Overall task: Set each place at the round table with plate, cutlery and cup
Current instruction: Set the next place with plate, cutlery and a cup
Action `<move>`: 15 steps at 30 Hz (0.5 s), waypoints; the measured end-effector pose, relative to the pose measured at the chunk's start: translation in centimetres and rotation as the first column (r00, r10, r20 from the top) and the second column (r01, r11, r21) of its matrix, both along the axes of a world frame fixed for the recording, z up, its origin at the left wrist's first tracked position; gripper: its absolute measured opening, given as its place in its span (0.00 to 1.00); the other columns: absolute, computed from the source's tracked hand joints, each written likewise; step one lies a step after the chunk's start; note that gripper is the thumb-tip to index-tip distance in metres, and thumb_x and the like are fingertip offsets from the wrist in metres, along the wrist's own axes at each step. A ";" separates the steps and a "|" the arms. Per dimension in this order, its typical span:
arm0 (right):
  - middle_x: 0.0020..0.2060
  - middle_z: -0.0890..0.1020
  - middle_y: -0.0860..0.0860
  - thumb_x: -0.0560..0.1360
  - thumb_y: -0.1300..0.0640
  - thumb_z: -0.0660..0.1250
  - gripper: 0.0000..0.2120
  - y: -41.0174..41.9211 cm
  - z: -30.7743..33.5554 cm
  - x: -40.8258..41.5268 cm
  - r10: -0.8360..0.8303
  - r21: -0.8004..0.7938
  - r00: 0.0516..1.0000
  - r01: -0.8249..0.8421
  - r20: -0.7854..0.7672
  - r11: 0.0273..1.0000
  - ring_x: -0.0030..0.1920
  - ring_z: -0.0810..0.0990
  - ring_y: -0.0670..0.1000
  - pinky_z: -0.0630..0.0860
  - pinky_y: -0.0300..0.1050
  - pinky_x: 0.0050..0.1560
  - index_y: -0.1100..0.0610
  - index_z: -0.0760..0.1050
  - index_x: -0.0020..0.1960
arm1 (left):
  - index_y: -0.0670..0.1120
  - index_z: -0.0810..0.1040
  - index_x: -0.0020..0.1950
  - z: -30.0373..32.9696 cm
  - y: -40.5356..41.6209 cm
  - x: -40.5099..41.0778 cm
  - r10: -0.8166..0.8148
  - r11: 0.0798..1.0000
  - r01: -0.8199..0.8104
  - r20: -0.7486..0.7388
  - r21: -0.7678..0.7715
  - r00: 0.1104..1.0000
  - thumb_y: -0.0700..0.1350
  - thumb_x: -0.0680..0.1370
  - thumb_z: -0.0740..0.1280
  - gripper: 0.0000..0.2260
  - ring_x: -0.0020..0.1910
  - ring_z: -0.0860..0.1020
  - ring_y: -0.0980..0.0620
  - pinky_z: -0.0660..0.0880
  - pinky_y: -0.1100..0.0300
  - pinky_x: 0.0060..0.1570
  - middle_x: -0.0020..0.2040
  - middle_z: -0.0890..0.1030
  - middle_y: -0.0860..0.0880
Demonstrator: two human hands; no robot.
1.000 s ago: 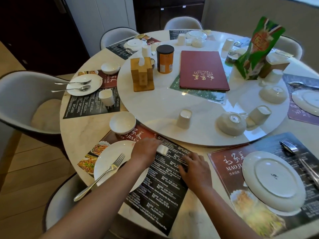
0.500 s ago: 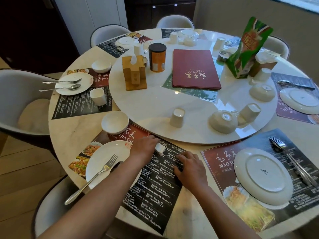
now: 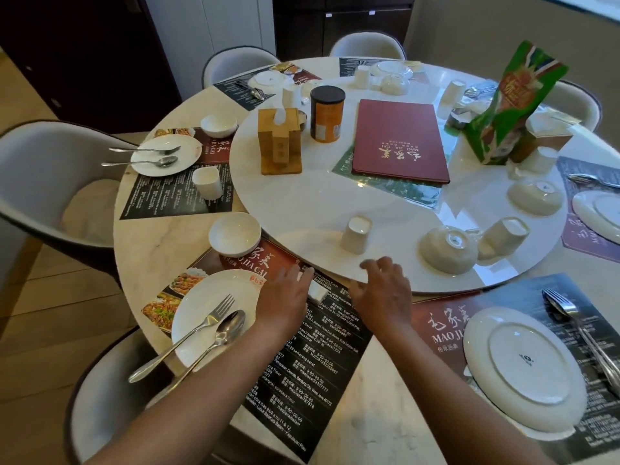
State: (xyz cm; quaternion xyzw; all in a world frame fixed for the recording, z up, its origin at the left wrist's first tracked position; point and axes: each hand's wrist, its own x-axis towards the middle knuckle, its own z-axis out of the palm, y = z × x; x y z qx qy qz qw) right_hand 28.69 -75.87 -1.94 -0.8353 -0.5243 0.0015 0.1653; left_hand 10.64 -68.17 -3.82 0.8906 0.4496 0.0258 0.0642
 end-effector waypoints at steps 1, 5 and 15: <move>0.57 0.76 0.53 0.74 0.45 0.70 0.22 1.1 0.6 0.5 -0.003 0.006 1.000 0.003 0.016 1.000 0.55 0.74 0.55 0.74 0.51 0.50 0.53 0.74 0.65 | 0.49 0.66 0.74 0.1 -0.9 -0.1 0.028 1.000 -0.028 0.023 -0.008 0.999 0.46 0.74 0.73 0.31 0.64 0.73 0.46 0.77 0.50 0.54 0.67 0.74 0.47; 0.74 0.61 0.56 0.72 0.45 0.72 0.39 5.5 2.6 2.1 0.042 -0.106 0.998 -0.037 0.047 0.994 0.68 0.67 0.59 0.75 0.54 0.59 0.49 0.56 0.76 | 0.51 0.71 0.68 0.0 -4.5 -0.4 0.084 0.996 -0.083 0.046 -0.028 0.995 0.54 0.78 0.67 0.20 0.63 0.72 0.50 0.71 0.54 0.62 0.65 0.74 0.51; 0.62 0.70 0.55 0.75 0.63 0.67 0.24 9.4 3.6 3.2 0.137 -0.313 0.990 -0.118 0.041 0.942 0.56 0.76 0.60 0.72 0.49 0.44 0.51 0.66 0.68 | 0.49 0.75 0.63 -0.3 -6.8 0.2 0.128 0.989 -0.136 -0.119 -0.060 0.985 0.53 0.83 0.58 0.14 0.60 0.73 0.49 0.65 0.51 0.64 0.60 0.76 0.50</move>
